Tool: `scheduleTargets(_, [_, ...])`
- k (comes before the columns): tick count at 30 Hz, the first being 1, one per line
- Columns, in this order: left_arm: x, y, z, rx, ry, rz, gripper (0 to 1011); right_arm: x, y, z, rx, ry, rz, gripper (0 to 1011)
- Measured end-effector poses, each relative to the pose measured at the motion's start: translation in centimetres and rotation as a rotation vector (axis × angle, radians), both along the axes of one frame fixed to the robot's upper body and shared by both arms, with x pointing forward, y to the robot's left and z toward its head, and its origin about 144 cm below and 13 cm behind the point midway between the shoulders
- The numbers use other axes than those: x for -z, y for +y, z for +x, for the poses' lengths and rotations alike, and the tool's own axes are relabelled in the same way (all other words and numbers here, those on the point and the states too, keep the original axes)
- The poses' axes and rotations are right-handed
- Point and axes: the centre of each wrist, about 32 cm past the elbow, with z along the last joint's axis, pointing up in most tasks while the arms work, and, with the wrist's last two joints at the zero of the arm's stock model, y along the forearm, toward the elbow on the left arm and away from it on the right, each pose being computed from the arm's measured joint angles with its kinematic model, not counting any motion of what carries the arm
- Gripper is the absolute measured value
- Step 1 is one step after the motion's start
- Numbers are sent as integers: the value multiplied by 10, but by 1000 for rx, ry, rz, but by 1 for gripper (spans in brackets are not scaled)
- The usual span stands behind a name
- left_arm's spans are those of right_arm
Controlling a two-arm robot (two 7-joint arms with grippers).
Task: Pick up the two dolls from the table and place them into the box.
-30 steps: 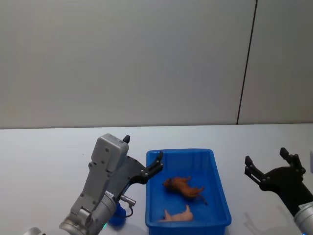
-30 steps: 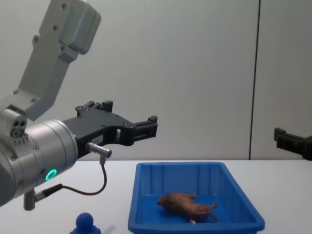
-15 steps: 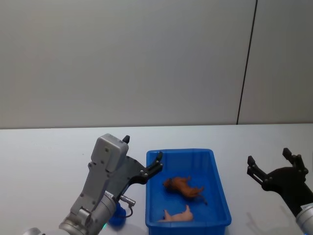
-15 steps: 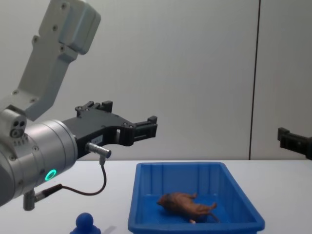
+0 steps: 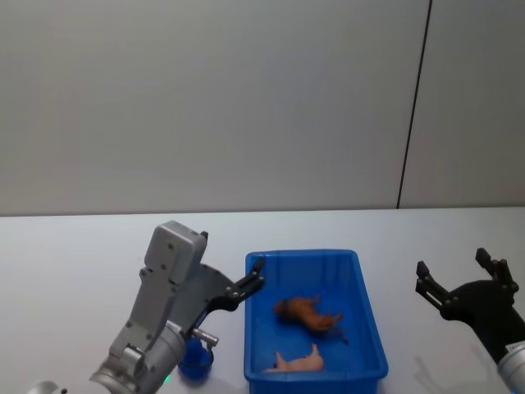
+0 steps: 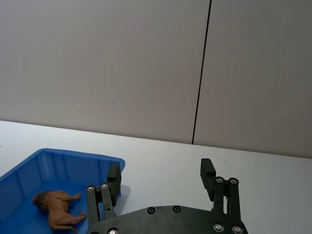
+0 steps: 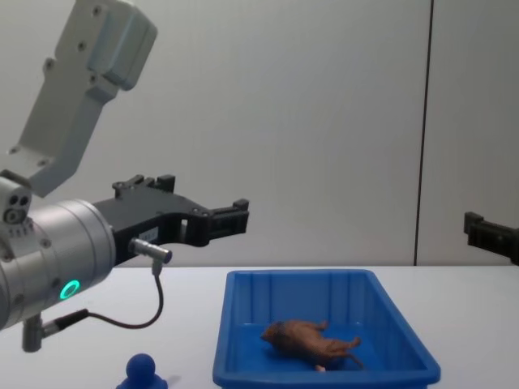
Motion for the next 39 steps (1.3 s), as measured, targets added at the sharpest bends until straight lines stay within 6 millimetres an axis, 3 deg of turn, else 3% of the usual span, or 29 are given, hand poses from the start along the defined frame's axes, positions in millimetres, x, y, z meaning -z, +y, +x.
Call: scheduleTargets(39, [22, 41, 6, -66, 315, -8, 1002, 0, 0, 0, 1, 0, 0, 1001])
